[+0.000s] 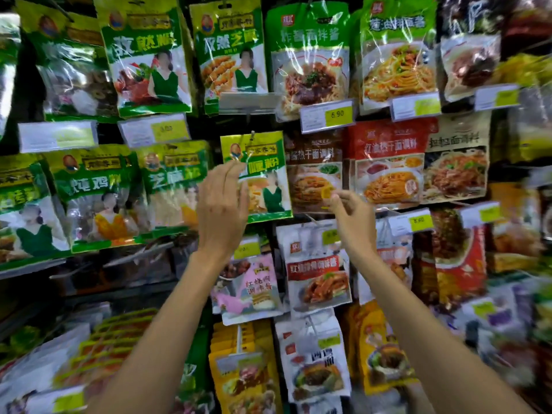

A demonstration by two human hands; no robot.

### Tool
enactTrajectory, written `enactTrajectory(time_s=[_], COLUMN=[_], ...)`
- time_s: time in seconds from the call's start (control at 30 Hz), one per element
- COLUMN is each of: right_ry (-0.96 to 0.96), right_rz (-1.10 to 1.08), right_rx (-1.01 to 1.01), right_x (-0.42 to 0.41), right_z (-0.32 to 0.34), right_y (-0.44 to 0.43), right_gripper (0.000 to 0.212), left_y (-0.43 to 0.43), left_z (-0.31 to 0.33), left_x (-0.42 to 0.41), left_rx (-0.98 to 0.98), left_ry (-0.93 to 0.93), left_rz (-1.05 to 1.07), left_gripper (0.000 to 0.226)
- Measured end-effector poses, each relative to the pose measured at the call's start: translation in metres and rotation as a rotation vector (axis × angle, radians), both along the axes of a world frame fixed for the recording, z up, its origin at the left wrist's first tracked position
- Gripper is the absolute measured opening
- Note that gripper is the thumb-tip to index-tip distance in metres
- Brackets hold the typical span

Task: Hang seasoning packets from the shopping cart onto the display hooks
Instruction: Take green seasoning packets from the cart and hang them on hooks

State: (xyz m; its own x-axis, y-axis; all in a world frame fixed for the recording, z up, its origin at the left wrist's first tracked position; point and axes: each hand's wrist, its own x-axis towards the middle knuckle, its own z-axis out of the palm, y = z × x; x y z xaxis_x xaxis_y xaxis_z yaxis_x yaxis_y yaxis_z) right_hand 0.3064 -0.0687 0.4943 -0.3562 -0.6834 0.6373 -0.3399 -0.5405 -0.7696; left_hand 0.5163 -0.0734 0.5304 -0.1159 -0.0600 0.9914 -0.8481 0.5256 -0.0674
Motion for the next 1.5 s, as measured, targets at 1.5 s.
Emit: enactTrajectory(time_s=[1.5], right_ry=[-0.637], right_rz=[-1.184], right_rx=[1.884], right_x=[-0.324], right_z=[-0.622], right_y=[0.308], right_gripper=[0.021], left_y=[0.124], left_z=[-0.634], left_x=[-0.588], left_rx=[1.838], left_ry=[-0.909], left_rz=[-0.998], left_gripper=[0.024])
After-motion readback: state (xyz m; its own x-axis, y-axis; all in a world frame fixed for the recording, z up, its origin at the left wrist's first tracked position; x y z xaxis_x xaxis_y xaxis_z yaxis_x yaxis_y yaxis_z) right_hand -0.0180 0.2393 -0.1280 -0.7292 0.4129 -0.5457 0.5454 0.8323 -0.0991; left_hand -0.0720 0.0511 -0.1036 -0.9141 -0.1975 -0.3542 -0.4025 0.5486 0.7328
